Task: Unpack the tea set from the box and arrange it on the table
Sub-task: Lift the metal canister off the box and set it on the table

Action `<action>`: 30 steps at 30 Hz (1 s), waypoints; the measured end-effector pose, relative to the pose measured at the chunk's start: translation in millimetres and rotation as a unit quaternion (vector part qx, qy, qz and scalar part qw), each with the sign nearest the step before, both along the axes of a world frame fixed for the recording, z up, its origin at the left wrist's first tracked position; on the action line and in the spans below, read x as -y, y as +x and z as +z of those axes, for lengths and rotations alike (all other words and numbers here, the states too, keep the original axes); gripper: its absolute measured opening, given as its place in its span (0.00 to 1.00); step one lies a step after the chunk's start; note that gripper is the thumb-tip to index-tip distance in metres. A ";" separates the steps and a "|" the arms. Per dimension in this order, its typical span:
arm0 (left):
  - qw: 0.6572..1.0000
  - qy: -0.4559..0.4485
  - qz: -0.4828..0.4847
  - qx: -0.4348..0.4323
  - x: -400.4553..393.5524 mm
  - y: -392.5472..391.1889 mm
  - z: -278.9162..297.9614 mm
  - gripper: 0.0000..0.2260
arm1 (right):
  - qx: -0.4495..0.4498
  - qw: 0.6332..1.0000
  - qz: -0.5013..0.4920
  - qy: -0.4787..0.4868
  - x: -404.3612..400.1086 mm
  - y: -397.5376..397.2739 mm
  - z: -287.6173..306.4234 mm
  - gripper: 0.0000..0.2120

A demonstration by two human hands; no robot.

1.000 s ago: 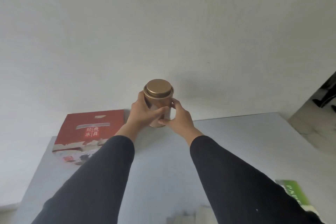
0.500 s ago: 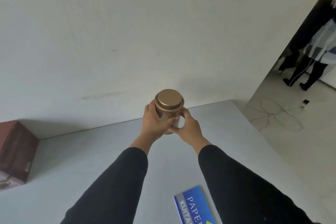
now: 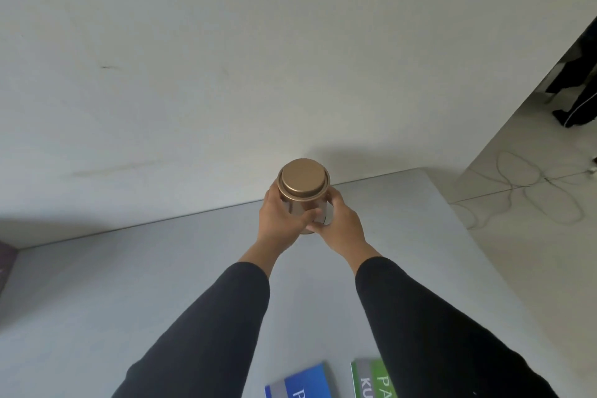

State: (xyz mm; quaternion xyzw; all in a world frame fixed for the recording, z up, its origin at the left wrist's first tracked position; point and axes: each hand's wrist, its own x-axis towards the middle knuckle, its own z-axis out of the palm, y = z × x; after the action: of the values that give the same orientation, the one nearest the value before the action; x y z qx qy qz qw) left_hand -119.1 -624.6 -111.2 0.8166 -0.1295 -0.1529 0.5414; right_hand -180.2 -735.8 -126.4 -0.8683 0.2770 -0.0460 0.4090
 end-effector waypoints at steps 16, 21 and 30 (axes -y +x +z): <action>0.997 0.074 0.025 -0.021 28.1 8.7 -28.4 0.44 | -0.032 0.999 -0.004 -0.001 24.7 10.2 -17.9 0.36; 0.988 0.145 0.033 -0.029 4.8 0.1 -27.6 0.48 | -0.102 0.995 -0.022 -0.001 14.7 -7.4 -15.0 0.42; 0.989 0.136 0.049 0.000 -75.0 -11.8 14.9 0.43 | -0.101 0.994 -0.048 0.003 -49.0 -37.2 27.5 0.37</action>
State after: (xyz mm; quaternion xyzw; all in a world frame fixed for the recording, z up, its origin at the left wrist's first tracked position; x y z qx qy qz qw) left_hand -130.9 -549.6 -96.3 0.8882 -0.0672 -0.1417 0.4319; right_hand -217.4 -686.7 -98.8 -0.8530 0.3581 0.0234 0.3791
